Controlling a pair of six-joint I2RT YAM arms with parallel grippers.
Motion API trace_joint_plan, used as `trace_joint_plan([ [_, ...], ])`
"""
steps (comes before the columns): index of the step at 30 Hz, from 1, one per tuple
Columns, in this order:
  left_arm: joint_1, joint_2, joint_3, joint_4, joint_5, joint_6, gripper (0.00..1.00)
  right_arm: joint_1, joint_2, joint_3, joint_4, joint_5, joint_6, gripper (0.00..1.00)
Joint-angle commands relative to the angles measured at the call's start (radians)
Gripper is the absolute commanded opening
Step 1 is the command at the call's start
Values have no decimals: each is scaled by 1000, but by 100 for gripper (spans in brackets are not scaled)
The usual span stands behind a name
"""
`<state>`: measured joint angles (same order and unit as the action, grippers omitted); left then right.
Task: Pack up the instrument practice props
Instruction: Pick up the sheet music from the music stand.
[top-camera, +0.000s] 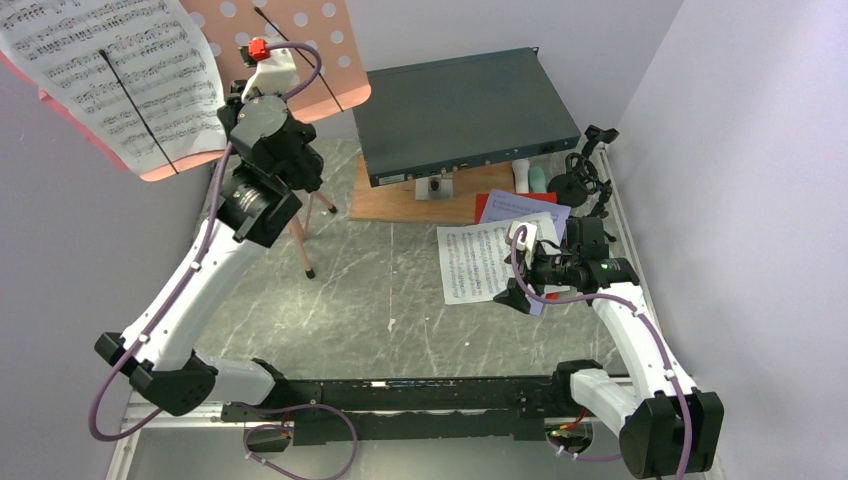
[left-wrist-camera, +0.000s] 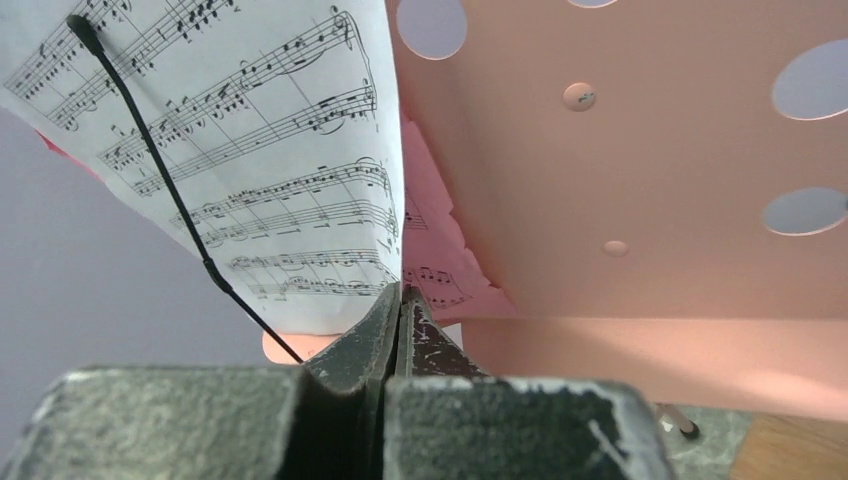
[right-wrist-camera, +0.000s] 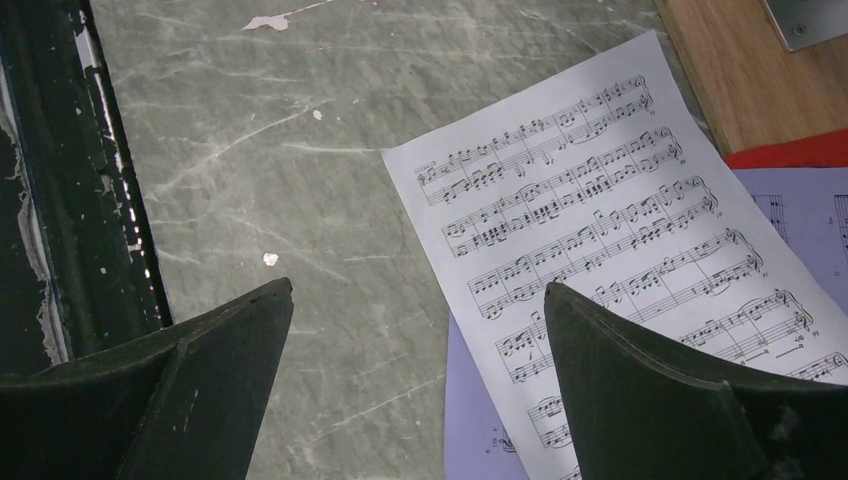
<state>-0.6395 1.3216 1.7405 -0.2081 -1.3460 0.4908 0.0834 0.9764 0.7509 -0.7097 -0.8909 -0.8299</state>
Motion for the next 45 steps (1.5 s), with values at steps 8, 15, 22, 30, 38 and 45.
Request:
trace_joint_plan([
  [8, -8, -75, 120, -503, 331, -438, 0, 3, 1, -4, 36, -1, -2, 100],
  [15, -6, -132, 94, -537, 601, -456, 0, 4, -3, -7, 38, 4, 0, 100],
  [22, -6, -191, 42, -470, 742, -445, 0, 3, -4, -7, 39, 4, 0, 100],
  [30, -6, -192, 17, -460, 795, -454, 0, 3, -7, -8, 39, 7, 0, 100],
  [38, -5, -186, -19, -480, 763, -524, 3, 3, -12, -11, 38, 7, -3, 100],
  [45, 1, -192, -47, -477, 928, -534, 0, 3, -15, -12, 38, 7, -3, 100],
])
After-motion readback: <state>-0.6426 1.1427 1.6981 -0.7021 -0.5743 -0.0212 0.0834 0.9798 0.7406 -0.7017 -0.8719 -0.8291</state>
